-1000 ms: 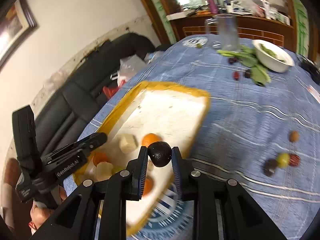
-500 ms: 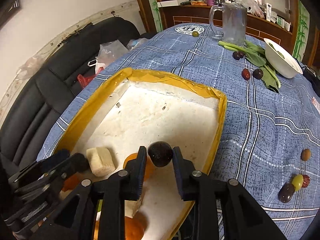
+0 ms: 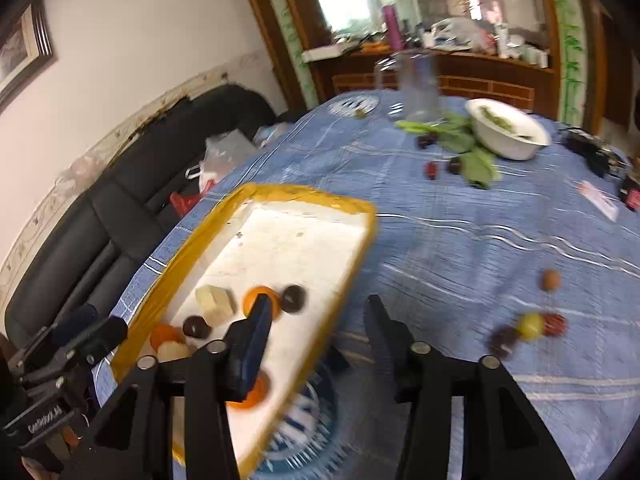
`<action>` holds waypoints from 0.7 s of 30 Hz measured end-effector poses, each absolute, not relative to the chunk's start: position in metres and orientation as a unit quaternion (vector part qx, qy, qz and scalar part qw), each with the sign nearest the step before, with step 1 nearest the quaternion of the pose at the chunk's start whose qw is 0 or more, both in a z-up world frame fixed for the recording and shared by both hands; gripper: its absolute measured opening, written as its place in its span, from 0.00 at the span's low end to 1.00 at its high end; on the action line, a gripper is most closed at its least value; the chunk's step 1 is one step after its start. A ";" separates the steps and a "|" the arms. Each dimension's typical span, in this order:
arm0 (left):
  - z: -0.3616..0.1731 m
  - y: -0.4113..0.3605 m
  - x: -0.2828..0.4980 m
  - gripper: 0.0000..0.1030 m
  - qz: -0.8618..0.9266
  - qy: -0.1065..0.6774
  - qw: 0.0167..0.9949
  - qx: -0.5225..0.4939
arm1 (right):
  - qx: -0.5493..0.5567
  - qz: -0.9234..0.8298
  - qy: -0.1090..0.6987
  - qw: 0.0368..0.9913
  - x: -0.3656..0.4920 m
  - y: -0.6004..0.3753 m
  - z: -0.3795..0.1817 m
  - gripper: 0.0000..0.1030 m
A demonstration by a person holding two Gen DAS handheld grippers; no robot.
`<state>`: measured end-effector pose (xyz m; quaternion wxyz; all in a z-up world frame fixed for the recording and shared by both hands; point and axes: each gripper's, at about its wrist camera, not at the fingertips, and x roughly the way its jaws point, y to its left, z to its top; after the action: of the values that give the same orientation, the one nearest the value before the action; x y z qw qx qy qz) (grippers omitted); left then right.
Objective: Organize fruits
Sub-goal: 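Carry both plums over the tray and open both grippers to drop them, then move both open grippers back toward the remaining fruit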
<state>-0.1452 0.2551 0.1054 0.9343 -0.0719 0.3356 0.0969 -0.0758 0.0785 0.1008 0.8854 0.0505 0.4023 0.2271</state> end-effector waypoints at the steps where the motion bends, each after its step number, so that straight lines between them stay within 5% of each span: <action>1: 0.107 0.249 -0.147 0.81 0.095 0.333 0.936 -0.068 | 0.049 0.222 0.400 0.888 -0.083 0.069 0.103 0.51; 21: 0.117 0.130 -0.166 0.83 0.043 0.319 0.946 0.029 | 0.066 0.125 0.365 0.920 -0.148 -0.067 0.115 0.56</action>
<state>-0.1660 0.1302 0.1175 0.9464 0.0293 0.3189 0.0429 -0.1481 -0.0674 0.1154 0.9201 0.0660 0.3653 0.1251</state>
